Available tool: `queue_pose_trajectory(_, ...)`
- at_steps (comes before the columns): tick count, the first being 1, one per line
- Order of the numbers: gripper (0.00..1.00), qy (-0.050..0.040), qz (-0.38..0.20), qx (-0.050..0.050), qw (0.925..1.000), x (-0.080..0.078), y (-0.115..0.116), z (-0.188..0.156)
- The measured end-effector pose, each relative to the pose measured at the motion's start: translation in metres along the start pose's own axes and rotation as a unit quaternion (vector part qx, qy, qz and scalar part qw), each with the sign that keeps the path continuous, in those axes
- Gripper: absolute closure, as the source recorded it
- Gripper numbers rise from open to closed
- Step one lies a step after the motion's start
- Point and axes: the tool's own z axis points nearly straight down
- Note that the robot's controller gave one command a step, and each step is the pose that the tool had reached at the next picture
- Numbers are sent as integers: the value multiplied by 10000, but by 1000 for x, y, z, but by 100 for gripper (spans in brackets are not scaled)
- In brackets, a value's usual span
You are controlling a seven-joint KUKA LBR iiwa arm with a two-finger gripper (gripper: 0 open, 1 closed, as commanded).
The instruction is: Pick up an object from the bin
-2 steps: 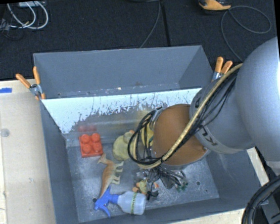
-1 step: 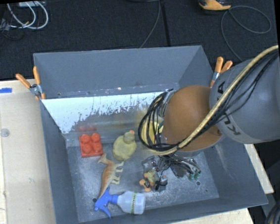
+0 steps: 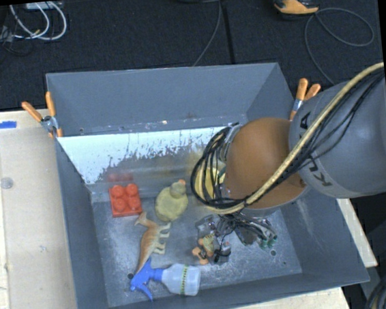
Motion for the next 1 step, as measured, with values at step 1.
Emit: queue_pose_trajectory(1, 100, 2, 62, -1, 10000, 8, -9, -105)
